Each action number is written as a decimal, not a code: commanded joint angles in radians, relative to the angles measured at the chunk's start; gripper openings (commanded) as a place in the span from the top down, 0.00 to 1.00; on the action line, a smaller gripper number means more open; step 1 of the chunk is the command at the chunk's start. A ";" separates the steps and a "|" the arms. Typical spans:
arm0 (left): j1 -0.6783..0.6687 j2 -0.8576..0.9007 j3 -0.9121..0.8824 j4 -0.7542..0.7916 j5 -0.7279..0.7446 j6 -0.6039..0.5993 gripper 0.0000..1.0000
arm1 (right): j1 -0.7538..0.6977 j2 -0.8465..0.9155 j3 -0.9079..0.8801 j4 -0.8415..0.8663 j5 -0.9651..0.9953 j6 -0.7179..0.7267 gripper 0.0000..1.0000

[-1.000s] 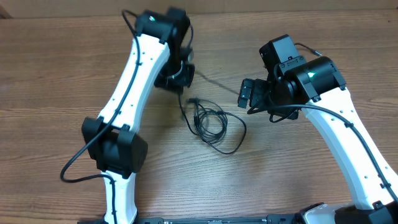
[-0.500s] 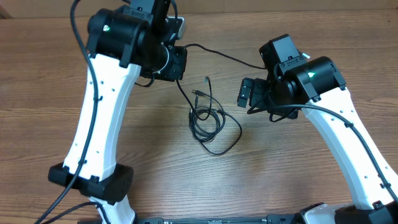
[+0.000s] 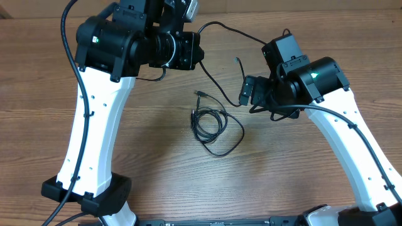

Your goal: Untangle cables

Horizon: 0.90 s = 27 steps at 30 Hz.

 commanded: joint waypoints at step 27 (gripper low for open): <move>-0.050 0.442 0.014 0.068 0.246 -0.051 0.42 | -0.002 0.000 -0.004 0.010 0.001 0.014 0.00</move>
